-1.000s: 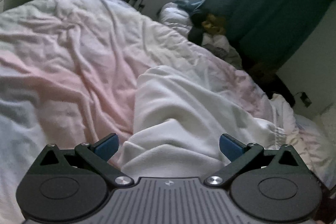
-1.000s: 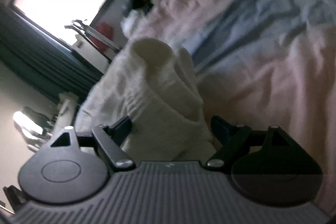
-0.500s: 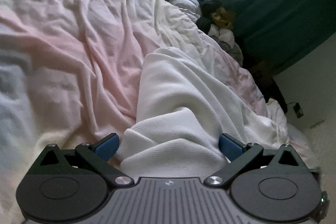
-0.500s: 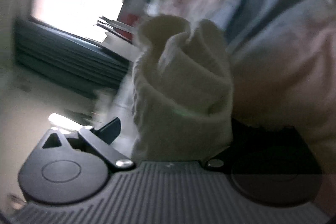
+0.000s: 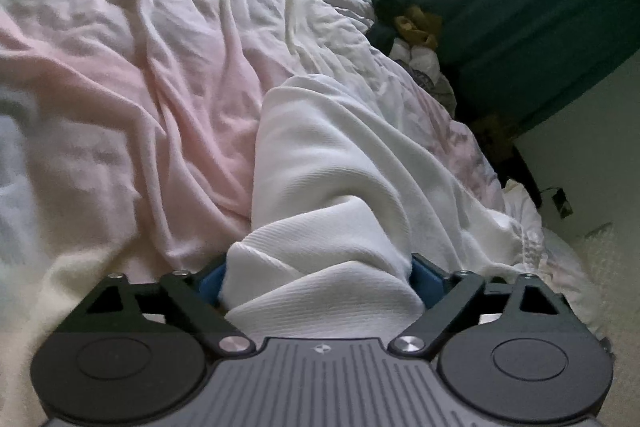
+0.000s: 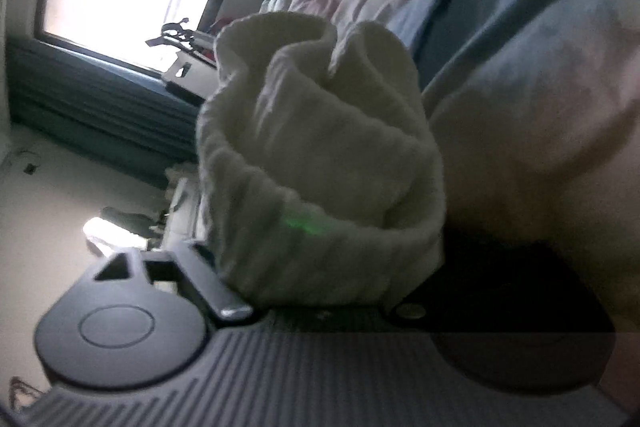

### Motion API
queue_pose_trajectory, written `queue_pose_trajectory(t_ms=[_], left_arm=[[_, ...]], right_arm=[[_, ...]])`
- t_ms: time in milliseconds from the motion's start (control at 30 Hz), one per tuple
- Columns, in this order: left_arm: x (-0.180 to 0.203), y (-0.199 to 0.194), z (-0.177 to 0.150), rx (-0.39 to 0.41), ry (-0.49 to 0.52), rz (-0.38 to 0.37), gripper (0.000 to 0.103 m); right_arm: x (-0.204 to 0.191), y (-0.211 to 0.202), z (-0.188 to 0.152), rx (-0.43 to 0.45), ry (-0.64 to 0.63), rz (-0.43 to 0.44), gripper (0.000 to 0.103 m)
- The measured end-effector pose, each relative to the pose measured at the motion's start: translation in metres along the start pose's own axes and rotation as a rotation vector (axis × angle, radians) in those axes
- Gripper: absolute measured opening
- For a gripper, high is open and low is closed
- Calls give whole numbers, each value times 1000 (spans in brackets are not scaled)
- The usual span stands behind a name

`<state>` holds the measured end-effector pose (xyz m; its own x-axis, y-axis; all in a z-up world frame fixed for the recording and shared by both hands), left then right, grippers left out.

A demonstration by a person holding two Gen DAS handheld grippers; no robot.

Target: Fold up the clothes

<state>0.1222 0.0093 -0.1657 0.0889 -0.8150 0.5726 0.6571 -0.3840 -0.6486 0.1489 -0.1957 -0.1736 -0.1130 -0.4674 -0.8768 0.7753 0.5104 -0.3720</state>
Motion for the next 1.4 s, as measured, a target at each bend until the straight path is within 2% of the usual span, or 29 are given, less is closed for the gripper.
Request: queue_pose_trajectory(t_ms=[67, 167, 267, 400, 500, 600, 700, 833, 933, 1067, 1167, 1267, 1333, 1400], left_arm=[[5, -1, 1, 7, 33, 22, 78], [18, -10, 3, 47, 75, 32, 64], [34, -22, 7, 81, 92, 18, 54], [58, -40, 19, 109, 75, -38, 51], [93, -44, 29, 137, 102, -87, 50], [131, -48, 39, 166, 133, -137, 50], [173, -40, 48, 186, 157, -190, 51], [241, -2, 57, 161, 201, -274, 51], [289, 42, 54, 130, 243, -318, 51], [341, 116, 44, 88, 276, -368, 51], [373, 178, 30, 43, 330, -391, 51], [386, 234, 8, -24, 364, -385, 51], [380, 263, -7, -61, 381, -356, 51], [372, 291, -22, -96, 397, -323, 52]], right_arm=[[-5, -4, 0, 17, -24, -13, 62], [-17, -13, 1, 40, -65, -22, 52], [-32, -22, 6, 74, -103, 3, 46], [-57, -40, 16, 137, -151, 65, 44], [-74, -64, 29, 203, -152, 142, 43], [-84, -87, 52, 271, -131, 212, 43], [-90, -108, 84, 349, -142, 245, 43], [-83, -142, 128, 451, -159, 265, 43], [-64, -168, 157, 540, -156, 256, 43], [-17, -190, 187, 669, -134, 241, 43], [34, -195, 199, 756, -80, 234, 43], [82, -195, 204, 804, -21, 180, 43], [114, -191, 206, 817, 16, 128, 43], [146, -182, 202, 790, 89, 75, 43]])
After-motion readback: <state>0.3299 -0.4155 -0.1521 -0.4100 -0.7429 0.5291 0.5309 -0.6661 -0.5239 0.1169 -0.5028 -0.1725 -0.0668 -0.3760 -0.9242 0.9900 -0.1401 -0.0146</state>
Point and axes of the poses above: each gripper's, at about its wrist camera, not at the fingertips, and y roughly the way its jaws point, x to its right, z to its top, the point moved 6 cm from there along y, roughly the way its jaws point, and after that the axes turned 3 degrees about z, right-handed, at the moved point
